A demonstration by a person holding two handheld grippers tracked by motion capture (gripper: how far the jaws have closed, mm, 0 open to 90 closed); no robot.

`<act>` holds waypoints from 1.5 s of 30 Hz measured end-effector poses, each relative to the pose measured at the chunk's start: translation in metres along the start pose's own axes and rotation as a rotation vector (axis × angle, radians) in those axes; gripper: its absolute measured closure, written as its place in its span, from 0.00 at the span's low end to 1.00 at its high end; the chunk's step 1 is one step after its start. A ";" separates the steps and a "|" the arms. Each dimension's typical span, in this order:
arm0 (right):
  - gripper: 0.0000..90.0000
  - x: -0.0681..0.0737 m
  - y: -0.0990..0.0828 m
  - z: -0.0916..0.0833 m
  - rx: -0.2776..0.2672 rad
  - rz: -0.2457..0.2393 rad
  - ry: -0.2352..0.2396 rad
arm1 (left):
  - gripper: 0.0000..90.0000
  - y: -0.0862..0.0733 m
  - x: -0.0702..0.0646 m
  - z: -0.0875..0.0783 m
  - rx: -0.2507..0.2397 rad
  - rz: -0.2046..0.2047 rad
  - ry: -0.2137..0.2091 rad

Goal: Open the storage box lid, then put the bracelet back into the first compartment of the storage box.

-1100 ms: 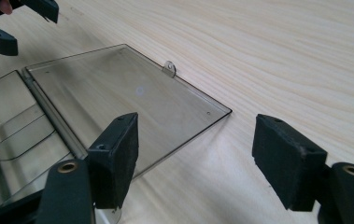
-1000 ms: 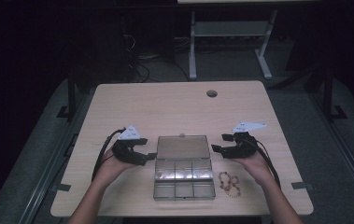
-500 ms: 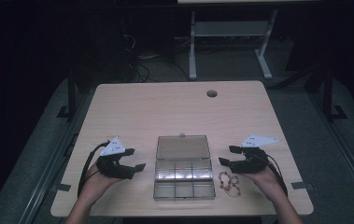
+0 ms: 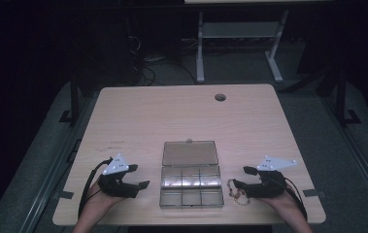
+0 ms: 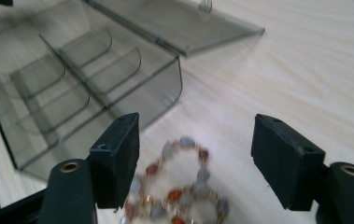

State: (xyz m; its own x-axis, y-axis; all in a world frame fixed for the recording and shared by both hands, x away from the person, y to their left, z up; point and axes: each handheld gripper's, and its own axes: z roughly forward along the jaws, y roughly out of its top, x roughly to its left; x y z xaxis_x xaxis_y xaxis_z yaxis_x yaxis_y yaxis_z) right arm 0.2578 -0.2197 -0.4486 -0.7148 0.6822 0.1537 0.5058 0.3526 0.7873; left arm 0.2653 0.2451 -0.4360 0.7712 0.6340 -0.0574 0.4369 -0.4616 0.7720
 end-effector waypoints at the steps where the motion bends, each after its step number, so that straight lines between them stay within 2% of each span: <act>1: 0.37 0.001 -0.003 -0.001 0.002 -0.002 -0.005 | 0.26 -0.002 -0.001 -0.001 0.002 -0.006 0.001; 8: 0.43 0.003 -0.022 -0.007 0.023 -0.004 -0.020 | 0.26 -0.011 -0.002 -0.004 0.009 -0.025 -0.001; 11: 0.45 0.000 -0.021 -0.006 0.013 0.008 -0.022 | 0.26 -0.011 -0.002 -0.002 0.006 -0.020 -0.004; 15: 0.49 0.000 -0.021 0.000 0.024 -0.006 -0.019 | 0.26 -0.012 -0.001 0.000 0.023 -0.009 -0.006; 19: 0.57 -0.003 -0.021 0.005 0.039 -0.022 -0.025 | 0.26 -0.012 -0.002 0.002 0.017 -0.016 -0.009; 23: 0.66 -0.005 -0.017 0.011 0.029 -0.003 -0.024 | 0.26 -0.013 -0.001 0.004 0.027 -0.014 -0.012; 27: 0.74 -0.003 -0.013 0.019 0.033 -0.013 -0.019 | 0.26 -0.013 0.000 0.005 0.036 -0.008 -0.012; 29: 0.78 -0.003 -0.012 0.022 0.033 -0.016 -0.026 | 0.25 -0.014 0.000 0.006 0.025 -0.026 -0.010; 34: 0.82 -0.005 -0.012 0.028 0.038 -0.017 -0.025 | 0.22 -0.013 0.001 0.006 0.016 -0.052 0.000; 40: 0.86 -0.005 -0.014 0.032 0.045 -0.030 -0.037 | 0.20 -0.013 0.001 0.007 0.036 -0.035 0.001; 45: 0.90 -0.005 -0.014 0.033 0.052 -0.029 -0.043 | 0.19 -0.013 0.000 0.008 0.035 -0.040 -0.002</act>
State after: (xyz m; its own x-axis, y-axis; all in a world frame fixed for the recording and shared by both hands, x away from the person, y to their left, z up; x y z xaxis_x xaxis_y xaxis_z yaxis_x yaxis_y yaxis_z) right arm 0.2702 -0.2067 -0.4797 -0.7086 0.6978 0.1044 0.5105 0.4049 0.7586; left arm 0.2636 0.2462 -0.4511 0.7538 0.6511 -0.0887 0.4832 -0.4578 0.7463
